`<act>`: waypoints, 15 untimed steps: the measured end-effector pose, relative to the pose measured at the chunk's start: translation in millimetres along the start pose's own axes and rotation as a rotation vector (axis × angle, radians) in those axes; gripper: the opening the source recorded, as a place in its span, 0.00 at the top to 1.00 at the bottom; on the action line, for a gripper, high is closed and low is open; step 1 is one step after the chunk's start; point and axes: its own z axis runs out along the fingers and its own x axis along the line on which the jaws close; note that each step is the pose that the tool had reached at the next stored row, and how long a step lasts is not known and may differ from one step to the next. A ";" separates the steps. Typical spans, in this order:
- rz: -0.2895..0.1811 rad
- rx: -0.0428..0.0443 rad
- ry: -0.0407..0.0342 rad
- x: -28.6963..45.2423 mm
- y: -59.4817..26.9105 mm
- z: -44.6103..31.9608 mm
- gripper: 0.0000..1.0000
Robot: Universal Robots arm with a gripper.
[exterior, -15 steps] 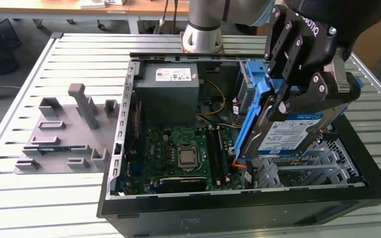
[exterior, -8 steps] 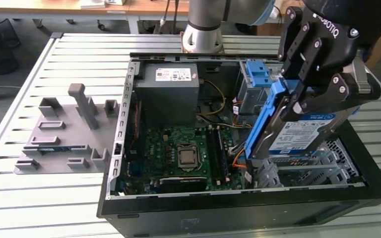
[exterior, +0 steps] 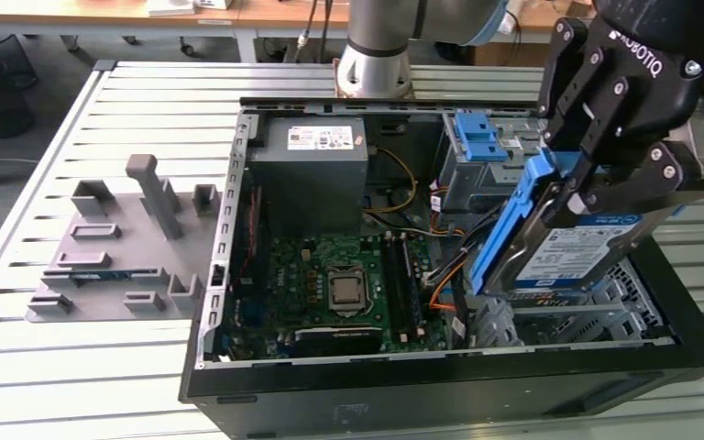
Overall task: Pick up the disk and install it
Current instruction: 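Insert the disk into the insertion slot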
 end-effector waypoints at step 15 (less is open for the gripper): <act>0.002 0.0000 0.0001 2.1 -20.3 2.4 0.64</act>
